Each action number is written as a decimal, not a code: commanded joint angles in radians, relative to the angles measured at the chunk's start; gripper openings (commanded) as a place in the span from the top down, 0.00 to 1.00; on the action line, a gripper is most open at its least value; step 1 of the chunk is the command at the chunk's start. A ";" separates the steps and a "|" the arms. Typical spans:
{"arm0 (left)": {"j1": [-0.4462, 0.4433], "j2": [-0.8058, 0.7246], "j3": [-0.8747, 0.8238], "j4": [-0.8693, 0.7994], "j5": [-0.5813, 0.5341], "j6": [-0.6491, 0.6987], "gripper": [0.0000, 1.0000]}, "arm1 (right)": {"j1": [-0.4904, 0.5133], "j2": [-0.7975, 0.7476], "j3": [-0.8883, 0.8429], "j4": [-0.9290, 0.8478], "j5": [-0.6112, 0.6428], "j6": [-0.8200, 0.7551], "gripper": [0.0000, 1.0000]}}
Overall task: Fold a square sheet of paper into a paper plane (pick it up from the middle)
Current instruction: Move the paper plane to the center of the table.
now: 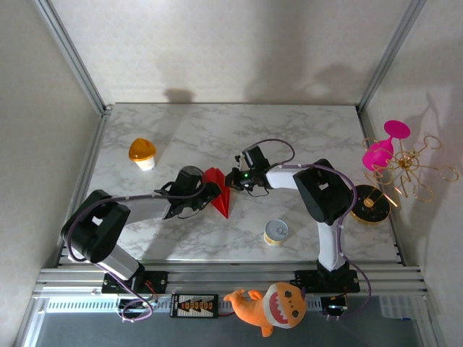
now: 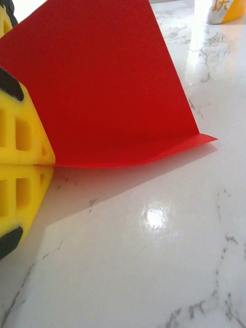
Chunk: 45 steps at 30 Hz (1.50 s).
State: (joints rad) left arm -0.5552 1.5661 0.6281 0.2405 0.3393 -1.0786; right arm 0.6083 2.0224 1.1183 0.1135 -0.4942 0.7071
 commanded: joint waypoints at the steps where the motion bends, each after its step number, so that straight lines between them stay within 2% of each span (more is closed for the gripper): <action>1: -0.008 -0.043 -0.047 0.119 -0.010 -0.125 0.52 | -0.002 -0.040 -0.034 0.045 0.026 0.041 0.97; 6: -0.012 -0.049 -0.058 0.154 -0.003 -0.125 0.52 | 0.002 -0.055 -0.054 0.077 0.047 0.077 0.98; 15: -0.064 0.037 0.073 -0.042 -0.061 0.025 0.54 | 0.007 -0.071 -0.060 0.080 0.045 0.102 0.96; 28: -0.104 0.127 0.176 -0.164 -0.126 0.105 0.51 | 0.008 -0.079 -0.054 0.062 -0.013 0.077 0.87; 45: -0.111 0.130 0.191 -0.175 -0.131 0.158 0.36 | 0.010 -0.065 -0.036 0.032 -0.009 0.064 0.86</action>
State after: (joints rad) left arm -0.6548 1.6840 0.7937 0.0795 0.2310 -0.9485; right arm 0.6083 1.9816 1.0733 0.1719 -0.4938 0.7963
